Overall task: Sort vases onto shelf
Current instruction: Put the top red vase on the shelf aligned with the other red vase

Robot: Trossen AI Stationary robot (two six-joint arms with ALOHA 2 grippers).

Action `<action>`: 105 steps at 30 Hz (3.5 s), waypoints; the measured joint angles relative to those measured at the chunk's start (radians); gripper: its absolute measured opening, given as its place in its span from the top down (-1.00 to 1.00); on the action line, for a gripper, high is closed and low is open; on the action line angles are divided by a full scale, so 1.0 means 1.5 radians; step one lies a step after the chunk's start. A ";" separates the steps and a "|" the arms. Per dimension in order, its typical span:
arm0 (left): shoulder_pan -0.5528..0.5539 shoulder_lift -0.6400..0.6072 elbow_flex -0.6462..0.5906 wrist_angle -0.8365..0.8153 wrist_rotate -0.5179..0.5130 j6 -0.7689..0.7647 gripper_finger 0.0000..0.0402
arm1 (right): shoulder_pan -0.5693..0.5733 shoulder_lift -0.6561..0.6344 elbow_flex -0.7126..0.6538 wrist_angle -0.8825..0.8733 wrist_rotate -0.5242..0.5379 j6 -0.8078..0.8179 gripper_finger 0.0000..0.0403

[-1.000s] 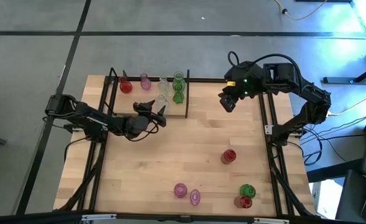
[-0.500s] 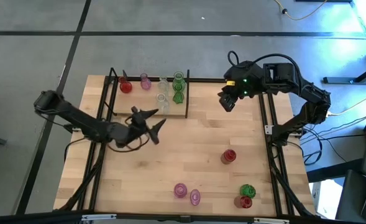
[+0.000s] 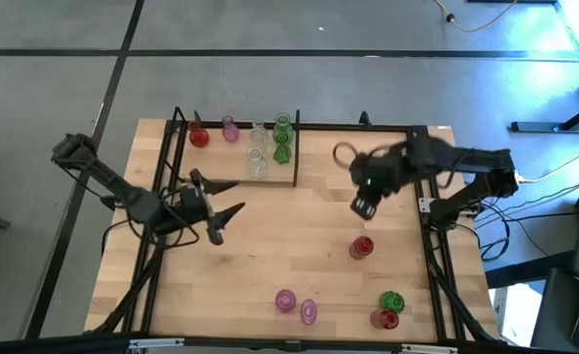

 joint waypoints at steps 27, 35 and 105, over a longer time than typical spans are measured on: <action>-0.049 -0.074 0.002 -0.087 -0.016 -0.045 -0.25 | 0.168 -0.069 -0.287 0.160 -0.071 0.436 0.37; -0.049 -0.074 0.002 -0.087 -0.015 -0.045 -0.25 | 0.162 -0.097 -0.378 0.234 -0.100 0.467 0.37; 0.111 0.048 0.224 -0.447 0.197 -0.062 -0.25 | -0.058 -0.026 -0.248 0.438 -0.153 0.129 1.00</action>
